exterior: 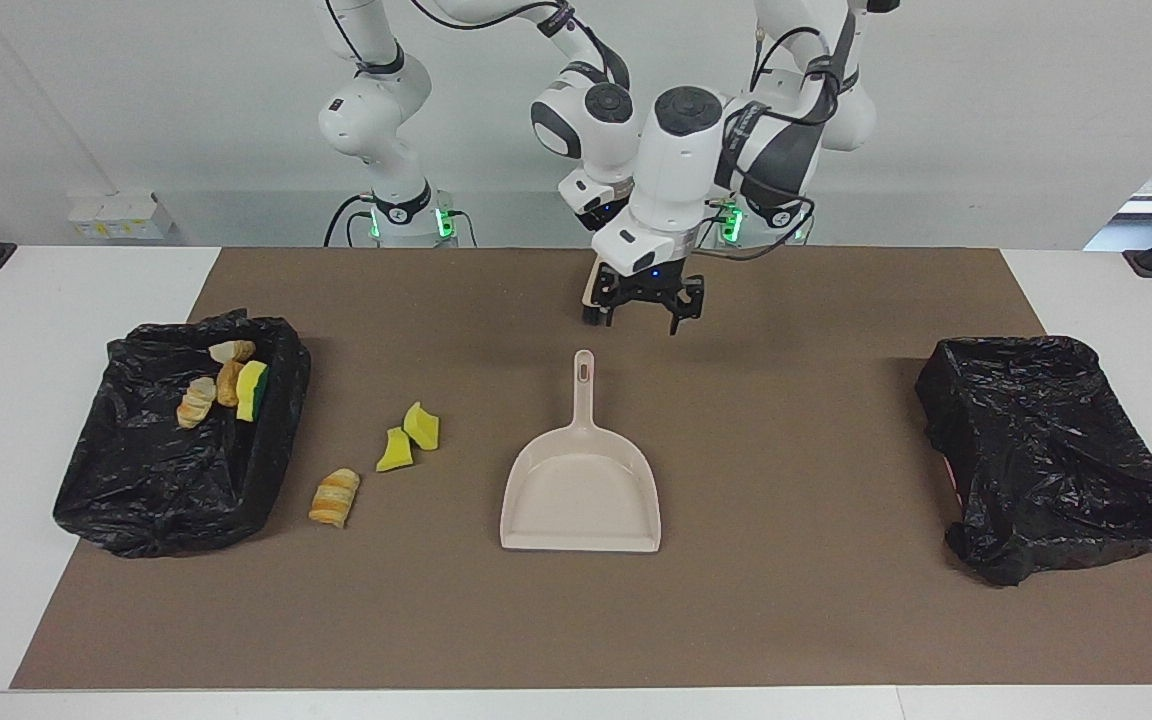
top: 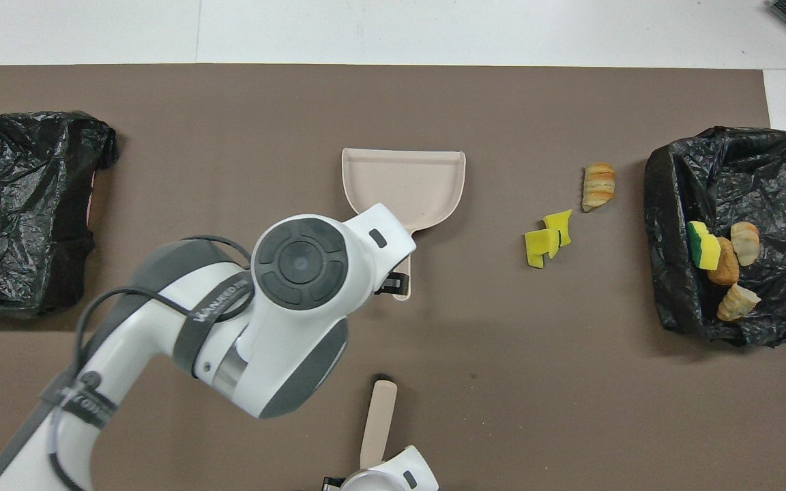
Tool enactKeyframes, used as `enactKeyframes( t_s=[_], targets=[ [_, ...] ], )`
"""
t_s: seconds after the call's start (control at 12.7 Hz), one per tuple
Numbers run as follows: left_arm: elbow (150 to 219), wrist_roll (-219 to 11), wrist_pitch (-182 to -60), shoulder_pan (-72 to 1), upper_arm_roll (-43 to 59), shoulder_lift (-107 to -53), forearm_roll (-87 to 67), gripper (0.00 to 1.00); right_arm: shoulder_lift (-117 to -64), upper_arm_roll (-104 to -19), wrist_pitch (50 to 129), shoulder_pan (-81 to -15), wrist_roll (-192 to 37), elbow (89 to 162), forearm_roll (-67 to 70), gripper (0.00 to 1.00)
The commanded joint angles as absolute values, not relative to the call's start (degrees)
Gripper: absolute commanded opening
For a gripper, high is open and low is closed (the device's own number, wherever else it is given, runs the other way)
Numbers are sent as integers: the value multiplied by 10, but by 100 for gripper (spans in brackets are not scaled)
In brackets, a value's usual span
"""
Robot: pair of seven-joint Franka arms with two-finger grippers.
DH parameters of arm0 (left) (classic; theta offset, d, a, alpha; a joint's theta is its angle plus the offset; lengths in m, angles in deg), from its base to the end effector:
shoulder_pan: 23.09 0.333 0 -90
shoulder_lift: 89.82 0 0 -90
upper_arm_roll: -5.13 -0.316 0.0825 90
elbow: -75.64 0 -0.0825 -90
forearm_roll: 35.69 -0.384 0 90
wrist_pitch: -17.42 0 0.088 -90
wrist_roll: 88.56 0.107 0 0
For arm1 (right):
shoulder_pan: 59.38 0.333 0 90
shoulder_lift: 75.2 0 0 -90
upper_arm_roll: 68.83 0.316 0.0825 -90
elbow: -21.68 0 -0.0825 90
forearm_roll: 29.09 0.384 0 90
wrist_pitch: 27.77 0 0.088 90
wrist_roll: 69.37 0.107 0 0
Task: Sweep and dump trash in bin
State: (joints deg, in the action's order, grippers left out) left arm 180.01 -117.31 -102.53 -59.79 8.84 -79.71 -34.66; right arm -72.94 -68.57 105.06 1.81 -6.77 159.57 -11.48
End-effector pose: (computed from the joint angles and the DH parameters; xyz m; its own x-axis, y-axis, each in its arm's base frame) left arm 0.4713 -0.3999 0.4477 0.9793 -0.1896 0.0704 -0.1945 -0.9784 0.0702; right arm 0.2248 0.4250 0.3246 0.9494 -0.2238 -0.2204 -0.2368 -0.9710 -0.0342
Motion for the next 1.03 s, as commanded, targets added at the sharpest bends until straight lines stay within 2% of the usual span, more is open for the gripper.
enactKeyframes(
  t_s=[0.0,0.24,0.39,0.55,0.95],
  targets=[
    [1794,-1195,-1076,-621,78,-758,-350,100,-721,-687,1031,14,-59,1595,-103,0],
    [1785,-1198,-1102,-638,77,-718,-353,100,-687,-689,973,-18,-70,1594,-104,0],
    [1758,-1212,-1101,-645,77,-691,-354,100,-655,-688,926,-64,-82,1595,-105,0],
    [1756,-1211,-1104,-642,77,-689,-351,100,-637,-690,883,-89,-84,1596,-112,0],
    [1763,-1211,-1128,-637,78,-686,-348,100,-591,-690,782,-217,-133,1596,-133,0]
  ],
)
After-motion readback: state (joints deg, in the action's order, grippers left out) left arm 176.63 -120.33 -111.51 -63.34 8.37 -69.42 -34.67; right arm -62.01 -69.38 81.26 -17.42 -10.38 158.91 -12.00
